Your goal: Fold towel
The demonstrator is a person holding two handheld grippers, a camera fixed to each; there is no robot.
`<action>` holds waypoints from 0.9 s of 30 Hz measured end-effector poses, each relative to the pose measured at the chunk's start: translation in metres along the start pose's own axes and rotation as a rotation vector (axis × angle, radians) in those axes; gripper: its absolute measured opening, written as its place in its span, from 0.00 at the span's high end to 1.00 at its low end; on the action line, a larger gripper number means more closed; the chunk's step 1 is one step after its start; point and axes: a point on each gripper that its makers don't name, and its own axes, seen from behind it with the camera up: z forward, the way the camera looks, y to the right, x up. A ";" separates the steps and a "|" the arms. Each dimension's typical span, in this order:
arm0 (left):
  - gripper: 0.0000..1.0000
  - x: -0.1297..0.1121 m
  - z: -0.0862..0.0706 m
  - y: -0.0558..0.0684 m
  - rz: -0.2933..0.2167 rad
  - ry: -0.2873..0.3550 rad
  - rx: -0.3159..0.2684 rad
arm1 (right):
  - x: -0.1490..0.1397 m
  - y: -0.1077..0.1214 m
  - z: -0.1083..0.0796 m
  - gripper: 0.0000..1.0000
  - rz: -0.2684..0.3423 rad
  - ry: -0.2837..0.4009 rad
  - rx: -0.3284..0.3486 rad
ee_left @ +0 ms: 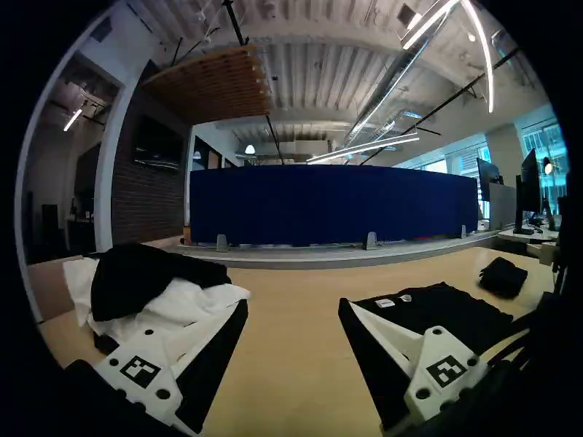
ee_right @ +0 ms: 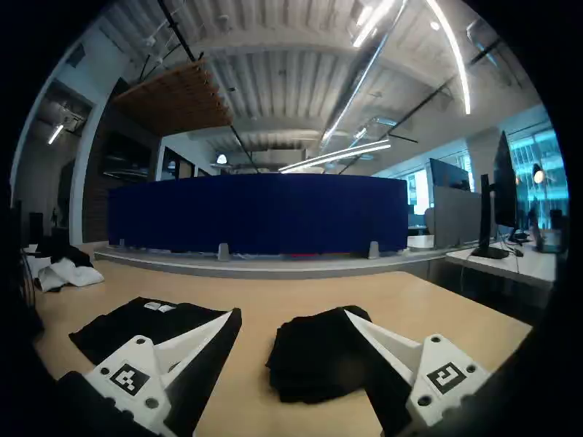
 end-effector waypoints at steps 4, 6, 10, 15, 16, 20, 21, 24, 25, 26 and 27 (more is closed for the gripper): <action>0.08 0.000 -0.001 0.001 -0.001 0.000 0.000 | 0.000 0.000 0.000 0.01 0.000 0.000 0.000; 0.08 0.000 -0.001 0.001 -0.001 0.000 0.000 | 0.000 0.000 -0.001 0.00 0.000 0.000 0.000; 0.08 0.000 -0.002 0.001 -0.001 0.000 0.000 | 0.000 0.000 0.000 0.00 0.000 0.000 0.000; 0.08 0.000 -0.002 0.001 -0.001 0.000 0.000 | 0.001 0.000 -0.001 0.00 0.000 0.000 0.000; 0.08 0.000 -0.002 0.001 -0.001 0.000 0.000 | 0.001 0.000 -0.001 0.00 0.000 0.000 0.000; 0.08 0.000 -0.003 0.001 -0.001 0.000 0.000 | 0.001 0.000 -0.001 0.01 0.000 0.000 0.000; 0.08 0.000 -0.002 0.001 -0.001 0.000 0.000 | 0.001 0.000 -0.001 0.00 0.000 0.000 0.000; 0.08 0.000 -0.002 0.001 -0.001 0.000 0.000 | 0.001 0.000 -0.001 0.00 0.000 0.000 0.000; 0.08 0.000 -0.002 0.001 -0.001 0.000 0.000 | 0.001 0.000 -0.001 0.00 0.000 0.000 0.000; 0.08 0.000 -0.002 0.001 -0.001 0.000 0.000 | 0.001 0.000 0.000 0.00 0.000 0.000 0.000; 0.08 0.000 -0.002 0.001 -0.001 0.000 0.000 | 0.001 0.000 0.000 0.00 0.000 0.000 0.000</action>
